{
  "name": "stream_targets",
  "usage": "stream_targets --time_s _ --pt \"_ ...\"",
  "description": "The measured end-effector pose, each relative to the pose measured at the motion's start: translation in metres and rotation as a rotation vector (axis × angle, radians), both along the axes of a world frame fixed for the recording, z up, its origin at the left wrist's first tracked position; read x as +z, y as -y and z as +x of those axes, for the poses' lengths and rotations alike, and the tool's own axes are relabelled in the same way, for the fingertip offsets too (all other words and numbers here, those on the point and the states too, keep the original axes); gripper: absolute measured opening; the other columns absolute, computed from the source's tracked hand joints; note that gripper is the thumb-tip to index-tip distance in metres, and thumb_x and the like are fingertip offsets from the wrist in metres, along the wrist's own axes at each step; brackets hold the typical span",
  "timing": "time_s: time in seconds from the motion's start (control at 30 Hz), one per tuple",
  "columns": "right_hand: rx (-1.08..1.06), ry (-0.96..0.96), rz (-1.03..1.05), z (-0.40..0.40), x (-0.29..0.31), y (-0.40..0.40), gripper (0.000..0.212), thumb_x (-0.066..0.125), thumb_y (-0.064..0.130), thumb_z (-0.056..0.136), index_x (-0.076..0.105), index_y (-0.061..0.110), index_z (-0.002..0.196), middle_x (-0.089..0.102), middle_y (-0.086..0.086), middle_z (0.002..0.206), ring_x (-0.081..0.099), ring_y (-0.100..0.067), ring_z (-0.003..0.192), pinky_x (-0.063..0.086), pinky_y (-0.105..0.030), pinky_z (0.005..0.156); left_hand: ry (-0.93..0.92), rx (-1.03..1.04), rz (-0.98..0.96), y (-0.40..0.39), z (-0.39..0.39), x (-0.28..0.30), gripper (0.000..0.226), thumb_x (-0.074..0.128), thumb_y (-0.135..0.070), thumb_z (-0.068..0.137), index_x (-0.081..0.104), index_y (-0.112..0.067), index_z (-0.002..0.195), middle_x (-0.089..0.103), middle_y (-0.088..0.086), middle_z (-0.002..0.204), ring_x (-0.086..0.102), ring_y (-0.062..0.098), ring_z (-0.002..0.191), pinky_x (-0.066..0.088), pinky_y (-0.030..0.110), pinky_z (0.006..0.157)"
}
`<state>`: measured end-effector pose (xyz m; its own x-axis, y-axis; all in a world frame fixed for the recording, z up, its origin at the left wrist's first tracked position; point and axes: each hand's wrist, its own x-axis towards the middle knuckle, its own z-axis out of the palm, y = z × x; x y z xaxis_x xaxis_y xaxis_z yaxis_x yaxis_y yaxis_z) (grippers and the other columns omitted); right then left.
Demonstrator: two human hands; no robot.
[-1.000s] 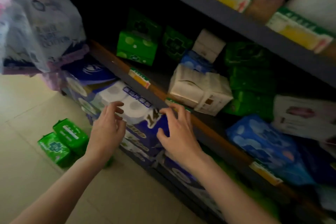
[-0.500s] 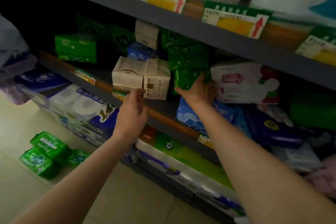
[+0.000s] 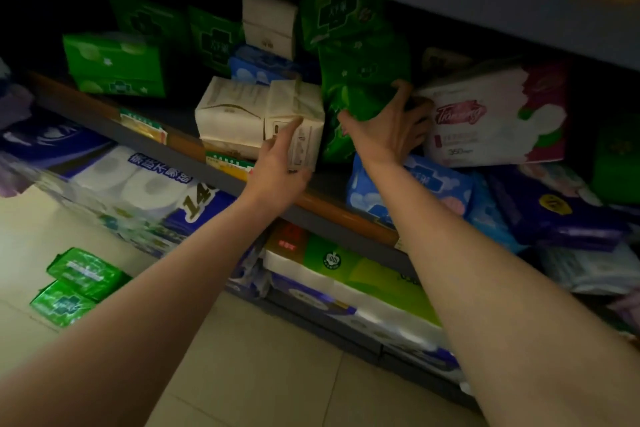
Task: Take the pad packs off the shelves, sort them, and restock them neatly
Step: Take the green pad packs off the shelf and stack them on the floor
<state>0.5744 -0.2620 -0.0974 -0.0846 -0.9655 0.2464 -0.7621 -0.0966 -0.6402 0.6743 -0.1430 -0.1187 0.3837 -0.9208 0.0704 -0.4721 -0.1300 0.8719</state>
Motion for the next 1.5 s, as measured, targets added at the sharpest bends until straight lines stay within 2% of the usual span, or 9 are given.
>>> stream_targets --time_s 0.13,0.33,0.47,0.6,0.73,0.87,1.13,1.3,1.5 --pt "0.047 0.169 -0.172 -0.004 0.000 -0.006 0.086 0.077 0.046 0.061 0.040 0.020 0.133 0.032 -0.017 0.134 0.035 -0.032 0.121 0.033 -0.041 0.098 -0.042 -0.074 0.010 0.021 0.003 0.004 0.086 0.061 -0.009 0.087 0.006 -0.033 0.149 0.015 0.012 0.153 0.019 0.024 0.141 0.023 0.024 0.104" --pt "0.156 0.353 -0.426 -0.013 0.006 -0.020 0.074 0.077 0.035 0.054 0.052 0.008 0.118 0.041 -0.018 0.119 0.041 -0.030 0.112 0.040 -0.045 0.094 0.083 -0.094 0.030 0.037 0.001 0.010 0.114 0.076 -0.032 0.075 -0.011 -0.022 0.148 0.002 0.000 0.157 -0.009 0.027 0.144 0.005 0.042 0.116" --pt "0.301 0.310 -0.585 -0.028 -0.003 -0.034 0.067 0.074 0.036 0.059 0.054 -0.001 0.112 0.045 -0.022 0.113 0.045 -0.031 0.109 0.044 -0.042 0.091 0.210 -0.126 -0.074 0.032 -0.003 0.014 0.112 0.077 -0.027 0.074 -0.005 -0.016 0.149 0.016 -0.010 0.149 0.006 0.014 0.139 -0.001 0.047 0.116" --pt "0.493 0.168 -0.525 -0.049 -0.005 -0.031 0.067 0.070 0.039 0.070 0.050 -0.003 0.119 0.046 -0.023 0.119 0.041 -0.021 0.113 0.035 -0.018 0.097 0.289 -0.034 -0.051 0.039 -0.012 0.004 0.107 0.081 -0.030 0.068 0.011 -0.019 0.148 0.020 0.018 0.149 0.027 0.039 0.135 0.030 0.050 0.109" --pt "0.687 -0.239 -0.450 -0.100 -0.016 -0.043 0.071 0.060 0.052 0.077 0.045 0.010 0.131 0.036 -0.019 0.138 0.034 -0.032 0.128 0.032 -0.040 0.105 0.204 -0.007 -0.090 0.043 -0.004 -0.004 0.103 0.083 -0.022 0.066 0.019 -0.011 0.145 0.041 0.018 0.136 0.041 0.035 0.125 0.039 0.044 0.101" --pt "0.601 -0.655 -0.415 -0.141 -0.046 -0.048 0.068 0.072 0.033 0.074 0.044 0.022 0.134 0.041 -0.017 0.139 0.038 -0.038 0.122 0.036 -0.062 0.095 0.121 -0.014 -0.125 0.039 0.000 0.001 0.096 0.081 -0.015 0.068 0.023 -0.011 0.144 0.041 0.013 0.139 0.040 0.025 0.129 0.035 0.032 0.102" --pt "0.450 -0.689 -0.131 -0.116 -0.032 -0.030 0.063 0.049 0.034 0.095 0.017 0.028 0.150 0.016 -0.008 0.156 0.015 -0.030 0.142 0.006 -0.047 0.116 -0.218 0.201 -0.367 -0.030 -0.015 0.021 0.071 0.079 -0.010 0.071 0.034 -0.031 0.122 0.051 -0.015 0.116 0.056 0.001 0.109 0.051 0.031 0.094" --pt "0.335 -0.360 -0.393 -0.154 -0.011 -0.060 0.050 0.054 0.035 0.084 0.053 0.008 0.126 0.046 -0.022 0.131 0.038 -0.035 0.122 0.029 -0.050 0.103 -0.303 0.174 -0.331 -0.063 -0.049 0.026 0.078 0.075 -0.046 0.058 0.037 -0.038 0.125 0.052 -0.013 0.126 0.054 0.001 0.113 0.048 0.030 0.097" --pt "-0.044 -0.187 -0.433 -0.273 0.005 -0.066 0.066 0.069 0.028 0.078 0.038 0.005 0.131 0.030 -0.029 0.139 0.029 -0.039 0.127 0.026 -0.041 0.105 -0.394 0.016 -0.317 -0.066 -0.133 0.038 0.076 0.085 -0.040 0.059 0.040 -0.039 0.120 0.055 -0.011 0.121 0.058 -0.005 0.104 0.052 0.019 0.082"
